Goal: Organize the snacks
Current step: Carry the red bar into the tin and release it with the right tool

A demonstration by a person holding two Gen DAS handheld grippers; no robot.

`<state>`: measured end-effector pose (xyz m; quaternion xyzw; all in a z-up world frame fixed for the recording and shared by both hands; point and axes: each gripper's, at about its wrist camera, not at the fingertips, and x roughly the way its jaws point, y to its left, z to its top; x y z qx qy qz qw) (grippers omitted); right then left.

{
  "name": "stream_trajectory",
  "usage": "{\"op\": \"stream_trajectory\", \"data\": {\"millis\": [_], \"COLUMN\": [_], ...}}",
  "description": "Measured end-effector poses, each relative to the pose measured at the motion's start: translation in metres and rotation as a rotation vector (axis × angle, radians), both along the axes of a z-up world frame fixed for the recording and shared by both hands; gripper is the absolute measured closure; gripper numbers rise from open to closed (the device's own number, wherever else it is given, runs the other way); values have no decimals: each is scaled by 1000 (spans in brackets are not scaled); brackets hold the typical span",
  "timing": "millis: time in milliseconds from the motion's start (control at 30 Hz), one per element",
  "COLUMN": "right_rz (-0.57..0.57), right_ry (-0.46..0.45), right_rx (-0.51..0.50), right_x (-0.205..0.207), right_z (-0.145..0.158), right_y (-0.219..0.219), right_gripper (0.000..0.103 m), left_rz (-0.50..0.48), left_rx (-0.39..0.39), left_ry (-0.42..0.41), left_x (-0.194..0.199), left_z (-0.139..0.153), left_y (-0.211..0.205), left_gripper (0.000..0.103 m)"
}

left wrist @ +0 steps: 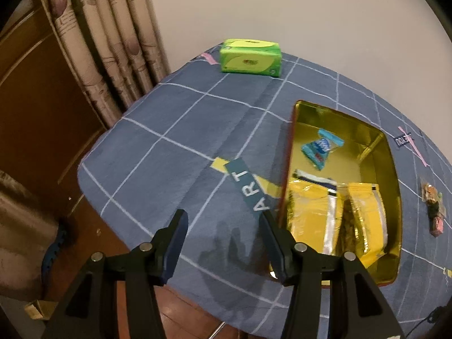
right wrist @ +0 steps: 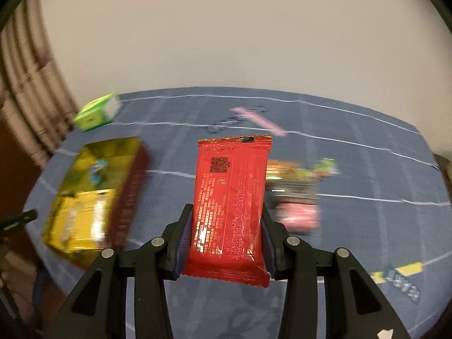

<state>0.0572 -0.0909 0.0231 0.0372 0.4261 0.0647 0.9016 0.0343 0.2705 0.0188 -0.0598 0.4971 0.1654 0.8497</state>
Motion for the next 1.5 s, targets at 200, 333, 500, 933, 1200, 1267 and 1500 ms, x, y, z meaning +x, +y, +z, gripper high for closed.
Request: {"op": "stream_trajectory", "data": {"millis": [200,333,500,933,1200,1267,1500], "right_rz": [138,197,259,320,338,338,354], "right_ry": [26,45,69,136,153,162,157], "right_rx": [25,26,27,54,62,72,83], "right_x": [-1,-2,2,10,11,13,12], "right_z": [-2,-7,-14,-35,-41,-42,-40], "right_y": [70,106,145,194,201,201,204], "right_gripper": [64,64,64,64,62,61,60], "left_rz": [28,70,79,128,120,122,116], "left_rx": [10,0,-23,-77,-69,-75,-68], "left_ry": [6,1,4,2,4,9,6], "left_x": [-13,-20,-21,-25,-28,-28,-28], "left_z": [-2,-2,-2,-5,-5,-6,-8], "left_y": [10,20,23,38,36,37,35], "left_gripper": [49,49,49,49,49,49,49]}}
